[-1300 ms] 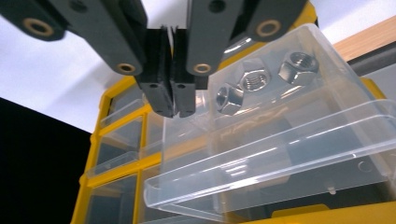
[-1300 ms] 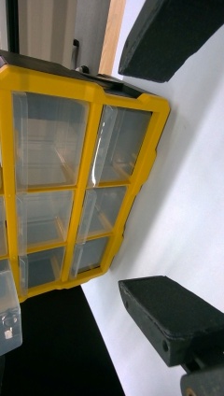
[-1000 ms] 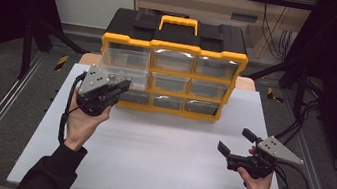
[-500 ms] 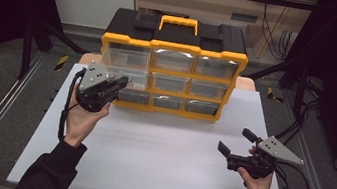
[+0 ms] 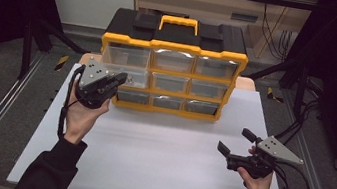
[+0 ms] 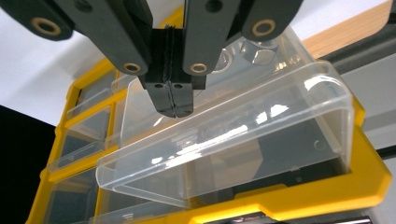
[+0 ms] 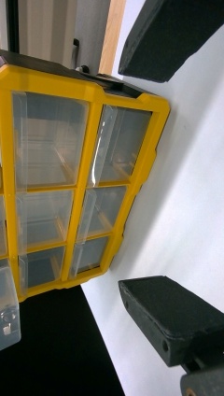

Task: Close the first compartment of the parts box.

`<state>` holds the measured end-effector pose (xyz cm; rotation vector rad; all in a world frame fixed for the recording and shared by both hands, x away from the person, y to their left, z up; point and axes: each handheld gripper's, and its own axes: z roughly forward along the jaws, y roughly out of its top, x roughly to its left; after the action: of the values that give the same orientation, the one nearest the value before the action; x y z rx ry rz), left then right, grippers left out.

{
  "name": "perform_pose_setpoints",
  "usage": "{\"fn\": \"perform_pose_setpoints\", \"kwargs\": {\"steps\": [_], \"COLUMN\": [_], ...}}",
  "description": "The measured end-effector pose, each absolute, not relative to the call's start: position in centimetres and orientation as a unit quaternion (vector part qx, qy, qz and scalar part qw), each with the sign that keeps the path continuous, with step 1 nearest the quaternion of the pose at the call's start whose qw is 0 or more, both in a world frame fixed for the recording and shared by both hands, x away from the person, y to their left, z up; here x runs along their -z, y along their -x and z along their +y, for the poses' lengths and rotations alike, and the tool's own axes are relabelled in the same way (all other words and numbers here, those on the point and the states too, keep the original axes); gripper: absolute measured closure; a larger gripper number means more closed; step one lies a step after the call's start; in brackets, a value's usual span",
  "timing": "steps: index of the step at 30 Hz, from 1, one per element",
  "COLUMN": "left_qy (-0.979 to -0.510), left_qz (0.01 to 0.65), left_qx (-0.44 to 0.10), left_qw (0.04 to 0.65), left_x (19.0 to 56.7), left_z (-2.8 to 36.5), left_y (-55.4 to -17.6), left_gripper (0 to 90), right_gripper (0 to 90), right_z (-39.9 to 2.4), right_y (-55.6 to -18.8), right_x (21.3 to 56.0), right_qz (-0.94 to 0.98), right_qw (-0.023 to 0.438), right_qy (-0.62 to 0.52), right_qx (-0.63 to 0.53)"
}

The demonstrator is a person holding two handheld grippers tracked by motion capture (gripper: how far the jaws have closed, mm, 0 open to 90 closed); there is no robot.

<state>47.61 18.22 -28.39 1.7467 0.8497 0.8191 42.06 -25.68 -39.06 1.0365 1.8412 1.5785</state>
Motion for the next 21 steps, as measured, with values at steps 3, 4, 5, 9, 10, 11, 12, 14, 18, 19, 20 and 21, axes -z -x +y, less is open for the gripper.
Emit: {"fn": "perform_pose_setpoints", "kwargs": {"steps": [3,4,5,9,10,11,12,14,18,19,20,21], "left_qy": [-0.718,-0.719,-0.718,-0.716,-0.716,-0.715,-0.715,-0.714,-0.715,-0.715,-0.715,-0.716], "left_qz": [0.352,0.352,0.352,0.355,0.355,0.356,0.357,0.359,0.361,0.361,0.362,0.361], "left_qx": [-0.341,-0.343,-0.343,-0.342,-0.343,-0.344,-0.343,-0.344,-0.343,-0.343,-0.343,-0.343], "left_qw": [0.495,0.492,0.492,0.494,0.493,0.493,0.493,0.493,0.491,0.491,0.491,0.490], "left_x": [28.2,28.2,28.1,28.1,28.1,28.1,28.1,28.2,28.3,28.3,28.4,28.4], "left_z": [18.3,18.4,18.4,18.5,18.5,18.5,18.5,18.6,18.7,18.7,18.7,18.7], "left_y": [-47.8,-47.9,-48.0,-48.2,-48.3,-48.4,-48.4,-48.7,-49.2,-49.3,-49.4,-49.6], "left_gripper": [89.4,89.4,89.3,89.3,89.4,89.4,89.4,89.4,89.4,89.4,89.4,89.4], "right_gripper": [1.0,1.0,1.0,1.0,1.0,1.0,1.1,1.0,1.0,1.0,1.0,1.0], "right_z": [-25.6,-25.6,-25.6,-25.6,-25.6,-25.6,-25.6,-25.6,-25.6,-25.6,-25.6,-25.6], "right_y": [-42.1,-42.1,-42.1,-42.1,-42.1,-42.1,-42.1,-42.1,-42.1,-42.1,-42.1,-42.1], "right_x": [39.1,39.1,39.1,39.1,39.1,39.1,39.1,39.1,39.1,39.1,39.1,39.1], "right_qz": [0.675,0.675,0.676,0.675,0.675,0.675,0.676,0.675,0.676,0.675,0.675,0.676], "right_qw": [0.250,0.248,0.247,0.249,0.250,0.249,0.249,0.247,0.247,0.249,0.249,0.248], "right_qy": [-0.380,-0.382,-0.381,-0.380,-0.379,-0.380,-0.380,-0.382,-0.381,-0.380,-0.380,-0.382], "right_qx": [-0.581,-0.581,-0.581,-0.581,-0.581,-0.582,-0.581,-0.581,-0.580,-0.581,-0.581,-0.580]}}
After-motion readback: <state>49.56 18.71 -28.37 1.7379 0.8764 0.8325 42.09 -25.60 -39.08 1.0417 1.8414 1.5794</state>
